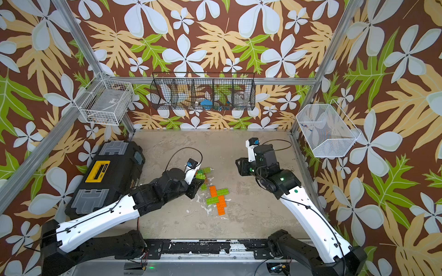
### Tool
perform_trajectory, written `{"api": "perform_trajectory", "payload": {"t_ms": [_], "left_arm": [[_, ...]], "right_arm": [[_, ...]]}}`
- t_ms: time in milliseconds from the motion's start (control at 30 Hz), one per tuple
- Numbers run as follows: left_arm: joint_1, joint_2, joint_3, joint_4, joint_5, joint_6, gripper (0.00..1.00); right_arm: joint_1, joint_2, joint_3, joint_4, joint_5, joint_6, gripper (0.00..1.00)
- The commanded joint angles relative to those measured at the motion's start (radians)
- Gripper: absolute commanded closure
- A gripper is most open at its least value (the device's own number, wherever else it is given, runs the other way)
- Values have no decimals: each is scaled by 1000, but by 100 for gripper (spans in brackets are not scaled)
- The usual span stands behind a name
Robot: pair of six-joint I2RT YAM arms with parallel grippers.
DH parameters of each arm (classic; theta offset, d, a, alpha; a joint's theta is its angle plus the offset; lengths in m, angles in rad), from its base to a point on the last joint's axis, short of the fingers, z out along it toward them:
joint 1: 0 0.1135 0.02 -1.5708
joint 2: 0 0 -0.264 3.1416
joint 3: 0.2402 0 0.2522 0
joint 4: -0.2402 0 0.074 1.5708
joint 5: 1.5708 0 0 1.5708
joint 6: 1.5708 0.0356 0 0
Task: Assemble a small pinwheel with lego
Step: Assemble the lego brick with the lego brick.
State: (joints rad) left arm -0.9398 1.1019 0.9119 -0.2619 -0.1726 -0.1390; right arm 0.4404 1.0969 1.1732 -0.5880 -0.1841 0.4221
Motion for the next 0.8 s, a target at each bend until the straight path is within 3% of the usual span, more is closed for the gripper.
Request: {"api": "perform_trajectory", "payload": {"t_ms": [0, 100, 267, 400, 633, 767], "left_arm": [[-2, -9, -16, 156, 98, 295, 100], [-1, 19, -1, 167, 121, 423, 100], [-2, 3, -31, 256, 151, 588, 100], [-1, -28, -55, 283, 225, 706, 100], [-2, -32, -57, 287, 260, 731, 100], [-1, -37, -64, 287, 259, 729, 100]], "right_arm": [[-1, 31, 70, -110, -173, -66, 54], [27, 35, 88, -130, -129, -70, 48], [175, 46, 104, -144, -25, -35, 45], [209, 35, 87, -91, -146, 15, 36], [270, 15, 66, -15, -205, 19, 29], [290, 15, 61, -18, -208, 18, 34]]}}
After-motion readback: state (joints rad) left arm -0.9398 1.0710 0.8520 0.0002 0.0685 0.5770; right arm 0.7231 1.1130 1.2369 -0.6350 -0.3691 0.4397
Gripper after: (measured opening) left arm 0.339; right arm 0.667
